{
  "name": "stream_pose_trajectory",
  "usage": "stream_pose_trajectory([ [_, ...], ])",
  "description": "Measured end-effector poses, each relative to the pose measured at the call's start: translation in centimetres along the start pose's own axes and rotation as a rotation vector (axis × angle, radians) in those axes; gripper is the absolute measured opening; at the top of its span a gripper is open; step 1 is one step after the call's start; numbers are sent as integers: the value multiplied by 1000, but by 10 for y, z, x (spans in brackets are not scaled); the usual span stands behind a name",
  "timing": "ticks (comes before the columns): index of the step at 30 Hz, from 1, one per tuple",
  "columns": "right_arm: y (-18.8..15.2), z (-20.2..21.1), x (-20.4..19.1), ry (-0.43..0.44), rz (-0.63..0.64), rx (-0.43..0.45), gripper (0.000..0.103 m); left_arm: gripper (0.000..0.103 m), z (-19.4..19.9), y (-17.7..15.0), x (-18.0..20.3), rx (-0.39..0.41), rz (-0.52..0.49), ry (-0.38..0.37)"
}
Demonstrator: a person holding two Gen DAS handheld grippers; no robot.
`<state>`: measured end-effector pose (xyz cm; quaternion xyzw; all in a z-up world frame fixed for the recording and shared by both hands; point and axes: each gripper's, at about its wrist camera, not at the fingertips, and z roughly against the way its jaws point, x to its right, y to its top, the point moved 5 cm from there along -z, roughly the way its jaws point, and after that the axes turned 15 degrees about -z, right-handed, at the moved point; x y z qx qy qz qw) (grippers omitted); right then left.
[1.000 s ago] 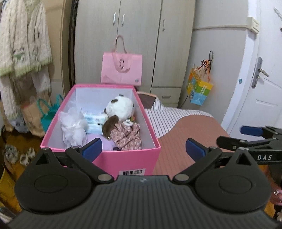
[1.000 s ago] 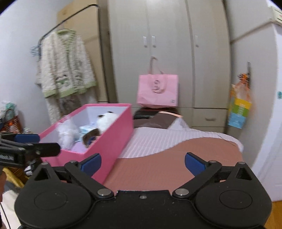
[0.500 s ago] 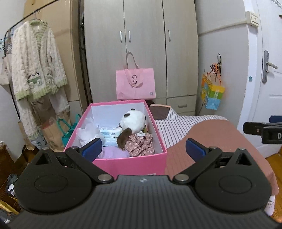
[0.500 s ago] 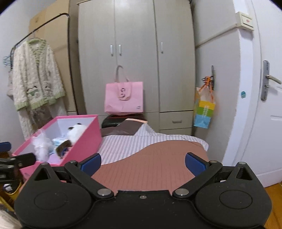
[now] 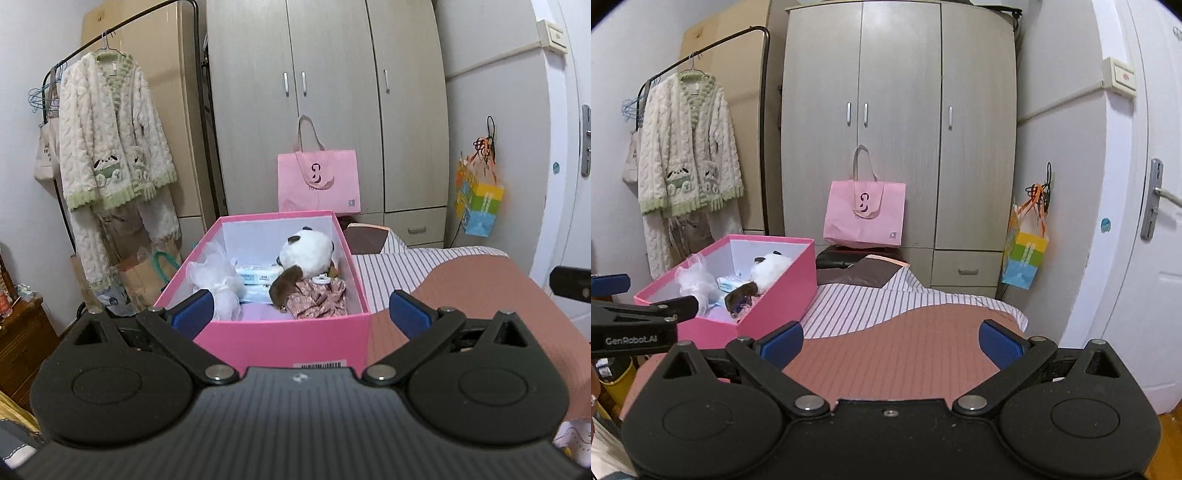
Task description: Organize soft objects
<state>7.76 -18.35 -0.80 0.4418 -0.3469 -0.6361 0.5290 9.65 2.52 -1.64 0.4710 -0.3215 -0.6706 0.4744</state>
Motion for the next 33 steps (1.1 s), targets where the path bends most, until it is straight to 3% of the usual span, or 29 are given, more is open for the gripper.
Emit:
stream_pose_trajectory([
  [6, -12, -1, 3, -36, 26, 29, 103, 103, 6, -6, 3, -1, -8, -45],
  [18, -18, 3, 3, -41, 4, 39, 103, 103, 7, -13, 6, -18, 15, -49],
  [24, -20, 5, 9, 19, -46, 23, 103, 103, 13, -13, 10, 20, 21, -76],
  [33, -25, 11, 15, -27, -54, 36, 103, 103, 12, -17, 9, 17, 13, -22],
])
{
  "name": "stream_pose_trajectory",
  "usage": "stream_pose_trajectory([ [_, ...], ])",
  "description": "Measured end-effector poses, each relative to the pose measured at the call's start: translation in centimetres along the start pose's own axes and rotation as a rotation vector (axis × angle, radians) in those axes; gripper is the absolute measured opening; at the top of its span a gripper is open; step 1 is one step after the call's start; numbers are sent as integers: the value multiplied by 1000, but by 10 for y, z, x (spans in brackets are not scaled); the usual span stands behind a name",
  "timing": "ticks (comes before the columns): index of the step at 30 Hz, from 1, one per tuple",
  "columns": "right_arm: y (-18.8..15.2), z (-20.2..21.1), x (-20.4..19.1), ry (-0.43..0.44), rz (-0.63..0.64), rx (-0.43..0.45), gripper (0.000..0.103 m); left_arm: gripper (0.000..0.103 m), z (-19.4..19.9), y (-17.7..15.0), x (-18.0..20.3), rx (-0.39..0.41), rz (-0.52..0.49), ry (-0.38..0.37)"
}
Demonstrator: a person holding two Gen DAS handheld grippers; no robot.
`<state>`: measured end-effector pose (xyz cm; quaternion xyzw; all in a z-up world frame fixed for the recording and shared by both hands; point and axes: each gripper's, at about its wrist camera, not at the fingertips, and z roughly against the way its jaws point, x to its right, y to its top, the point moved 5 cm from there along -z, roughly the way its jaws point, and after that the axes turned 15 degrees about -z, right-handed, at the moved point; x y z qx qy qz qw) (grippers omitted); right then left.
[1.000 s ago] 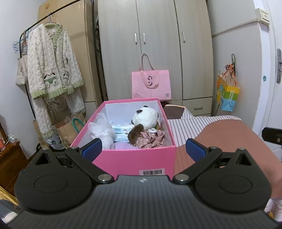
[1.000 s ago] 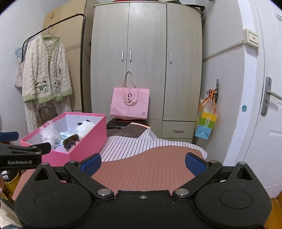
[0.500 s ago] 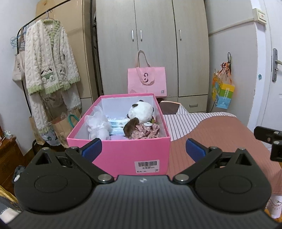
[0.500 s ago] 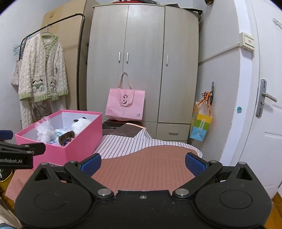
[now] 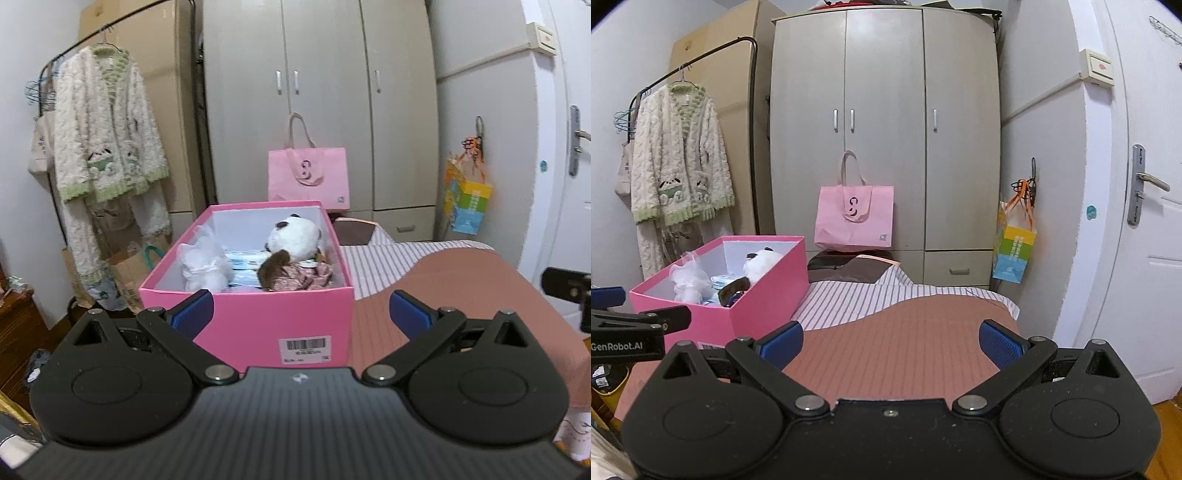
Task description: Organize soft objects
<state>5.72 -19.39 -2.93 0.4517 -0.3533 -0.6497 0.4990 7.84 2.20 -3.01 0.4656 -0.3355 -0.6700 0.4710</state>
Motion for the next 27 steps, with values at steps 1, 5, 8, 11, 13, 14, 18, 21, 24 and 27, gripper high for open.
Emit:
stream_pose_trajectory([
  [1, 0, 1, 0, -6, 0, 4, 103, 103, 0, -1, 0, 1, -4, 9],
  [5, -1, 2, 0, -28, -40, -60, 103, 103, 1, -1, -1, 17, 1, 26],
  [8, -2, 8, -5, -19, -49, -61, 103, 103, 3, 0, -1, 33, -6, 57],
  [11, -4, 10, -9, -44, -20, -43, 103, 103, 1, 0, -1, 23, -7, 38],
  [13, -5, 9, -10, -43, -21, -50, 103, 103, 1, -1, -2, 16, 3, 27],
  [14, -5, 8, -10, -43, -21, -51, 103, 103, 0, -1, -3, 14, 3, 30],
  [18, -5, 7, -11, -62, -6, -37, 103, 103, 0, -3, -7, 7, 15, 28],
  [21, -4, 5, -10, -64, -5, -39, 103, 103, 0, -4, -8, 5, 14, 32],
  [24, -5, 4, -9, -74, -2, -35, 103, 103, 1, -4, -7, 3, 14, 31],
  [27, -5, 4, -10, -83, 10, -29, 103, 103, 1, -4, -7, 3, 14, 31],
])
